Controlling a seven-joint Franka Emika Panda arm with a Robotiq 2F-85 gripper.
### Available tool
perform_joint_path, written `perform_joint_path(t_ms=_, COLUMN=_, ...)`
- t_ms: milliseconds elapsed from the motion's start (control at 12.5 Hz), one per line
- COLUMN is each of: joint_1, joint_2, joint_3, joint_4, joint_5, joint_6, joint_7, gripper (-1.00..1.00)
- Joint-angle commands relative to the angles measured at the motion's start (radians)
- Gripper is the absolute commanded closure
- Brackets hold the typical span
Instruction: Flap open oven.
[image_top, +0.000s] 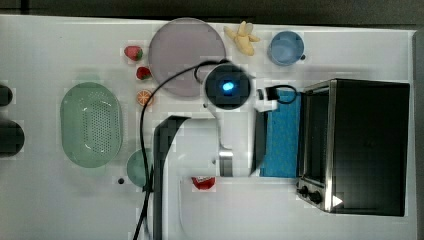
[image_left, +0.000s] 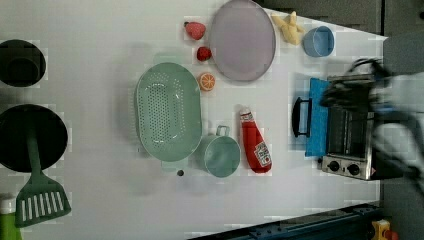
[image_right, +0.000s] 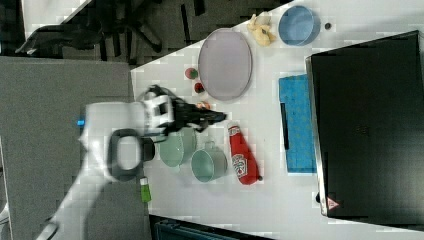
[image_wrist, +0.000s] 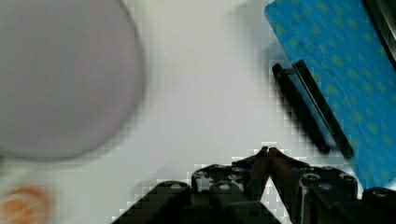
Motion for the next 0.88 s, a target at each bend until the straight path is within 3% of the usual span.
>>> perform_joint_path(t_ms=80, joint_1=-0.016, joint_2=-0.130, joint_3=-0.018, joint_4=0.128, joint_5=0.056, joint_6=-0.236, joint_7=0.100, gripper=0.65)
perform_joint_path(t_ms=480, joint_1=-0.016, joint_2=-0.206, joint_3=-0.018, joint_4=0.359, joint_5=0.048, joint_6=-0.671, joint_7=0.109, gripper=0.65)
perform_joint_path(t_ms=880, joint_1=-0.016, joint_2=-0.203, joint_3=-0.025, joint_4=0.389, joint_5=0.045, joint_6=-0.647, joint_7=0.109, gripper=0.65)
